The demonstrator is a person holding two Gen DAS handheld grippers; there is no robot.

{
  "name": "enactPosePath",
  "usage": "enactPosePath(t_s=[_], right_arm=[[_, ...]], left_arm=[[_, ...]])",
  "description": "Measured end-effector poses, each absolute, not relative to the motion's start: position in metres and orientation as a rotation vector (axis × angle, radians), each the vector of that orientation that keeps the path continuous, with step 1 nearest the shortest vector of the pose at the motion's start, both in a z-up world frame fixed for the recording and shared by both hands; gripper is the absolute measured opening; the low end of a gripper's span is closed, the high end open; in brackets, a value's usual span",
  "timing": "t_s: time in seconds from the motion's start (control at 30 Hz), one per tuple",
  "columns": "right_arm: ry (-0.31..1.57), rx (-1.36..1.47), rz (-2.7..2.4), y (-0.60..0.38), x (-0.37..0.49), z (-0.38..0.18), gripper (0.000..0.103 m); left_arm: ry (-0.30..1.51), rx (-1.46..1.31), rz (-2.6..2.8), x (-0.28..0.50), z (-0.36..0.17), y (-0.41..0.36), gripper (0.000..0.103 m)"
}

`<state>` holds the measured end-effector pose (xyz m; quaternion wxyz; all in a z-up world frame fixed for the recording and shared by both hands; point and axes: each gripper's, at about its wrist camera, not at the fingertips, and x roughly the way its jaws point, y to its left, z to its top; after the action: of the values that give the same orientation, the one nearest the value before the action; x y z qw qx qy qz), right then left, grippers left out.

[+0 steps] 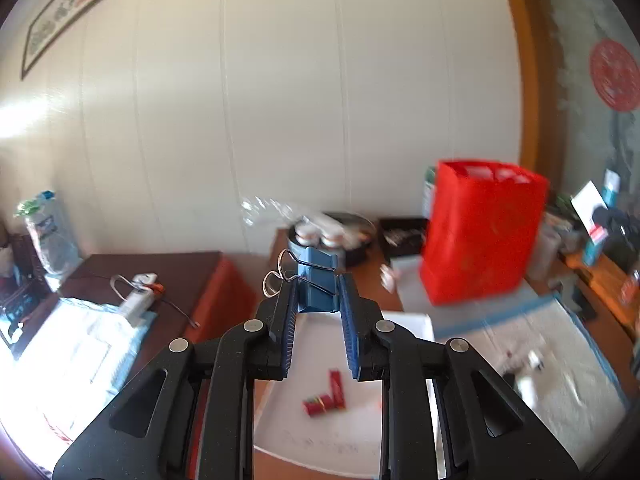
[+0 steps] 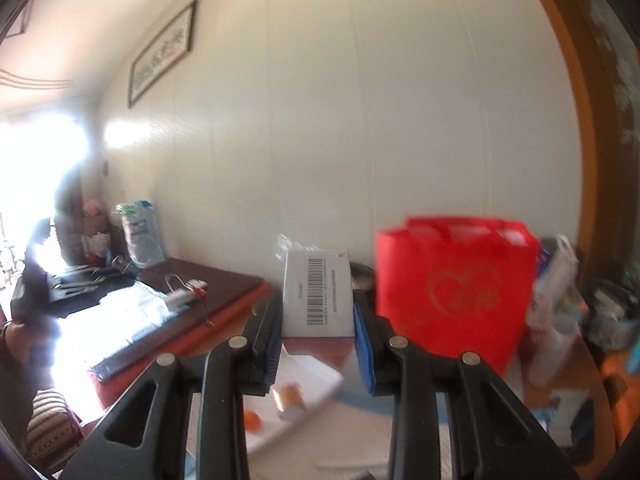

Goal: Organize rigid objects
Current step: 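Carry the clip and barcode box to the white tray and release both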

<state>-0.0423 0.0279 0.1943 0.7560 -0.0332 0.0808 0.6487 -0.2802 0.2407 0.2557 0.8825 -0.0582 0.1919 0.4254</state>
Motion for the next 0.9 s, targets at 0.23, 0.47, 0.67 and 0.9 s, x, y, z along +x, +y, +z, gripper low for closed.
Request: enactPosePath(t_s=[0.23,0.47,0.67,0.9], right_arm=[[0.231,-0.081,1.516,0.079,-0.082,0.191,0.031],[0.421,-0.202,1.580,0.133,-0.117,0.134,0.031],[0.543,-0.335,1.603,0.164,-0.139,0.079,0.031],[0.644,-0.424,1.619,0.182,-0.143,0.037,0.031]], left_arm=[[0.460,-0.210,0.923,-0.264,0.226,0.288,0.020],[0.587,-0.290,0.898,-0.237,0.157,0.320,0.020],[0.668,-0.345,0.869,-0.215,0.112,0.341,0.020],[0.743,-0.416,0.845,-0.198,0.075,0.365,0.020]])
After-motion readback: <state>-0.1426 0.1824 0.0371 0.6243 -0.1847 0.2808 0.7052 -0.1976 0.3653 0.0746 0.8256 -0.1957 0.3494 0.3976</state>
